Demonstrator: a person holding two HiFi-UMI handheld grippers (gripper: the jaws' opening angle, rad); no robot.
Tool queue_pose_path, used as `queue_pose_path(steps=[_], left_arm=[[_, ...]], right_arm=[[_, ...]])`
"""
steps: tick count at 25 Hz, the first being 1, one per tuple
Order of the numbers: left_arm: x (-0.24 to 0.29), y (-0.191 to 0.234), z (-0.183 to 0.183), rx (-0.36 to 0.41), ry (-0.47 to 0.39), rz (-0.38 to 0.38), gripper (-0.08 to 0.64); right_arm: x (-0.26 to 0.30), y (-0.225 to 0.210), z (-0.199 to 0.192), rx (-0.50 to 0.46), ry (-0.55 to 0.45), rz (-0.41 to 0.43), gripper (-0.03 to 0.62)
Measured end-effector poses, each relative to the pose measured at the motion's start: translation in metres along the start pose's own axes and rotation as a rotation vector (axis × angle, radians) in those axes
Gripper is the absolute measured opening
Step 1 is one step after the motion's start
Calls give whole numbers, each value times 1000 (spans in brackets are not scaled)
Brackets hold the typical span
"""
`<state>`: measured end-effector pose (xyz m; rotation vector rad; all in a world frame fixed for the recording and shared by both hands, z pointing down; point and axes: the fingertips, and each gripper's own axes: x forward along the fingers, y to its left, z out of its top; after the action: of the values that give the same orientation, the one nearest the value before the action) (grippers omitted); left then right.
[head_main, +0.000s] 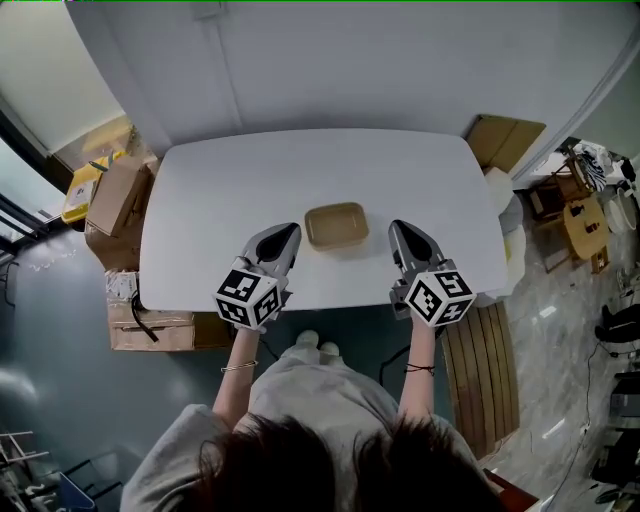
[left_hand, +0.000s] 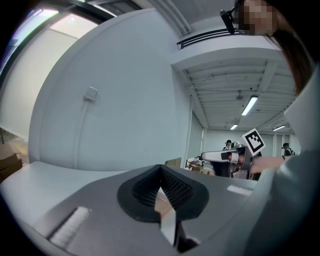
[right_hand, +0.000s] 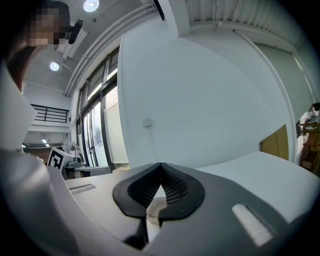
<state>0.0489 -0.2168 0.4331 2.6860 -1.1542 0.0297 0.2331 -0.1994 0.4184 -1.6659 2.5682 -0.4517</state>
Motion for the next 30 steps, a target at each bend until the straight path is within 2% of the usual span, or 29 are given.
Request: queue_pose_path(steps=[8,19,26,30], left_arm=[[12,14,-15,-27,51,7,-11],[38,40,-35,-59,94,-45,-11],[53,52,-51,-108,129,-25,-11],[59,60,-57,-133,142,4,-11]], right_arm=[[24,-11,-13,27,47,1,14],[56,-29,-34,40,93,-51,14],[70,-50,-49,63,155,-60,14],[83,-55,-57,67,198,-36,14]])
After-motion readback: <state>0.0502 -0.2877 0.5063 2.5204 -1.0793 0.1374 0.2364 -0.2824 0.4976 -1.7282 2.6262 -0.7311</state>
